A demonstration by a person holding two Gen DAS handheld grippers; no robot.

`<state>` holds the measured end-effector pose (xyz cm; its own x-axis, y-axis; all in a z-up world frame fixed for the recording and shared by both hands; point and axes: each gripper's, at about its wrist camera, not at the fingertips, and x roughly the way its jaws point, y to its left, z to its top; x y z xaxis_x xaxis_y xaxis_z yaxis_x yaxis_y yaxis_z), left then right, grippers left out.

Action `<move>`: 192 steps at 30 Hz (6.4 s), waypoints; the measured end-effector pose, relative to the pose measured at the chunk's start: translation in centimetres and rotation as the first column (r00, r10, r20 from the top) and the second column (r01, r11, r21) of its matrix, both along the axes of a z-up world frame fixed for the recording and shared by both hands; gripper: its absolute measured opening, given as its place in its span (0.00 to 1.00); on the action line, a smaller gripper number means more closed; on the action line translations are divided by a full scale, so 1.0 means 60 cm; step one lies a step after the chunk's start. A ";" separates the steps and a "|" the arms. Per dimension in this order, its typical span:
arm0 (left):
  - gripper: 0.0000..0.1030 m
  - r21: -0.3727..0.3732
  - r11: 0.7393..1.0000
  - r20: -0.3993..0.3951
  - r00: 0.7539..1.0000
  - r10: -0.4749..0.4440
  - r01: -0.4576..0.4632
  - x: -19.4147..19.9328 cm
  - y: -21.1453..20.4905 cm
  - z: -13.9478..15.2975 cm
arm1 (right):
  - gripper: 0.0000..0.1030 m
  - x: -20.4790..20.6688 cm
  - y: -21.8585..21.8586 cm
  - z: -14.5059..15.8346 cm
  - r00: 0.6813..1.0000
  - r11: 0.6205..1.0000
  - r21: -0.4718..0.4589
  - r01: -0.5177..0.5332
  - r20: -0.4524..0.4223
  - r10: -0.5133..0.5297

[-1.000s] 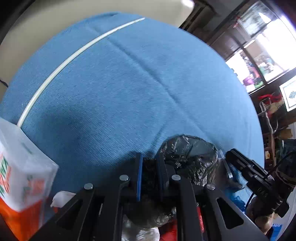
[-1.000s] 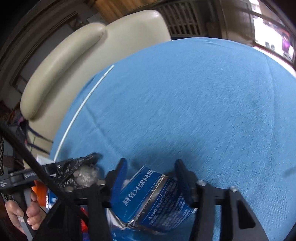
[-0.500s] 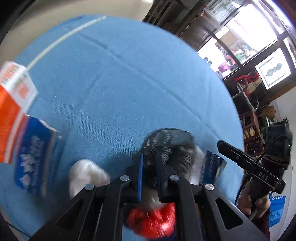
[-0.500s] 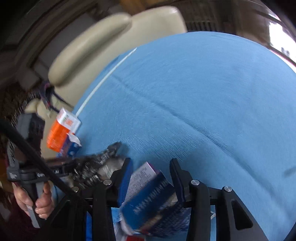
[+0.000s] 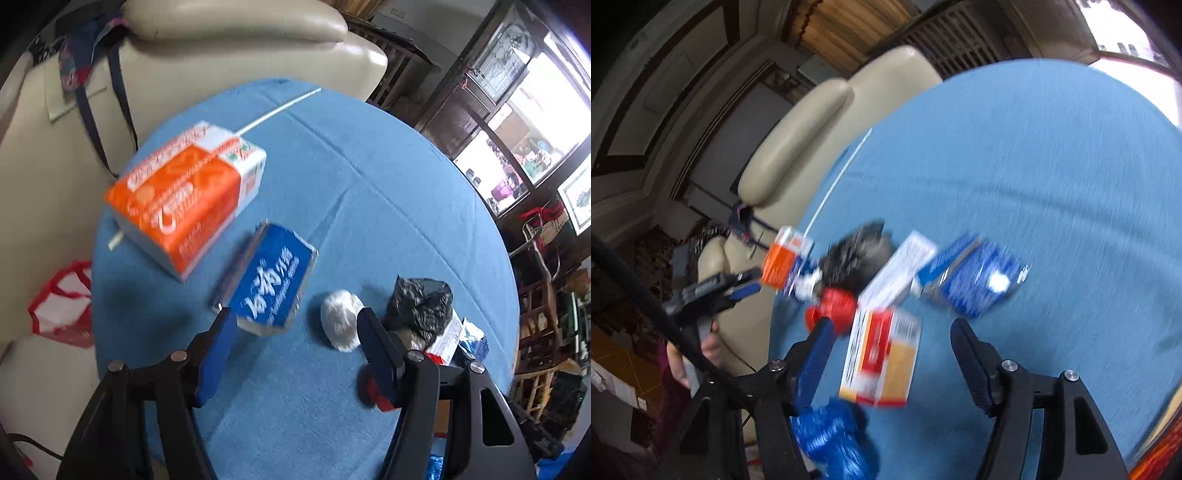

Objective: Collect trash
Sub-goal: 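Grasp the white-red medicine box with the right tool, then grasp the blue plastic bag with the left tool while the right tool holds the box, then carry the blue bag and medicine box to the red wastebasket and release both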

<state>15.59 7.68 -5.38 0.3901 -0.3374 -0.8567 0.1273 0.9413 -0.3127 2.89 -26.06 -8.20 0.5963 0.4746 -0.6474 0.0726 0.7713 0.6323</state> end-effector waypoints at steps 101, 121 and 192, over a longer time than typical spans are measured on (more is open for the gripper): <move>0.72 0.085 0.996 -0.014 1.000 -0.012 0.013 -0.076 -0.057 -0.073 | 0.58 -0.096 -0.043 -0.062 0.981 0.954 -0.258 0.152 -0.074 -0.177; 0.40 0.105 0.994 0.051 0.998 -0.029 0.024 -0.104 -0.068 -0.089 | 0.59 -0.087 -0.026 -0.070 0.979 0.957 -0.256 0.133 -0.115 -0.167; 0.59 0.105 0.382 0.060 0.378 -0.924 0.918 -0.480 -0.597 -0.054 | 0.60 -0.460 -0.282 -0.119 0.799 0.809 0.000 0.588 -0.159 -0.580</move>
<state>-13.19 -28.13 -8.63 -0.0593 -0.5024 -0.8626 0.9499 0.2374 -0.2036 -24.71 -42.96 -15.35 0.6717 0.0985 -0.7343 0.5928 0.5229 0.6125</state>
